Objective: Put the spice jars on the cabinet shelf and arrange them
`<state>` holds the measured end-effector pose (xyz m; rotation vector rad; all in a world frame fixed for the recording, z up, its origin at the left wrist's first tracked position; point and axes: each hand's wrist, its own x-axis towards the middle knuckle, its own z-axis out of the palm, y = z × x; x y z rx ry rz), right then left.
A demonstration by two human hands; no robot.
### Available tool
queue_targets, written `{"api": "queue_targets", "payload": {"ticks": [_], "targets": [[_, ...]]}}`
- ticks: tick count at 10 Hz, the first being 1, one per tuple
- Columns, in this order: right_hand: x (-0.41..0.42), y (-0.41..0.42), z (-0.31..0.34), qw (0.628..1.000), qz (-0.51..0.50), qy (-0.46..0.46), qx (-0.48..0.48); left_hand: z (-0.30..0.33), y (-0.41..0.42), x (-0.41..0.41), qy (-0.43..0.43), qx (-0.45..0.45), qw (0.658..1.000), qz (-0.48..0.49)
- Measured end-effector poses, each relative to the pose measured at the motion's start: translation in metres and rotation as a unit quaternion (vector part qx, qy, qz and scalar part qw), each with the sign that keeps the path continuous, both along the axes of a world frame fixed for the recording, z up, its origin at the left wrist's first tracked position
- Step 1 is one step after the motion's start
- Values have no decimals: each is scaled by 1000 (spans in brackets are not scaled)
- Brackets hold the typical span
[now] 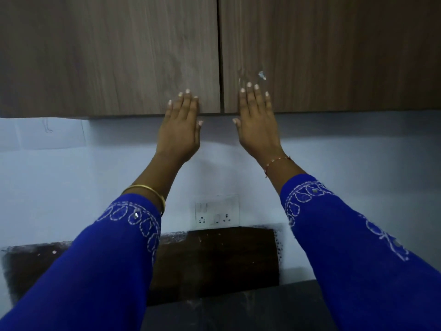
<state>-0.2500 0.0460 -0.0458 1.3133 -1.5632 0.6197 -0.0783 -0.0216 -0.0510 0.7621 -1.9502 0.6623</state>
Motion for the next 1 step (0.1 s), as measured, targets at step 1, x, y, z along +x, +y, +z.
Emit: {"api": "queue_targets", "payload": {"ticks": [1], "targets": [[9, 4, -19, 1000, 5, -5, -20, -17, 1, 14, 35, -32, 999, 0]]}}
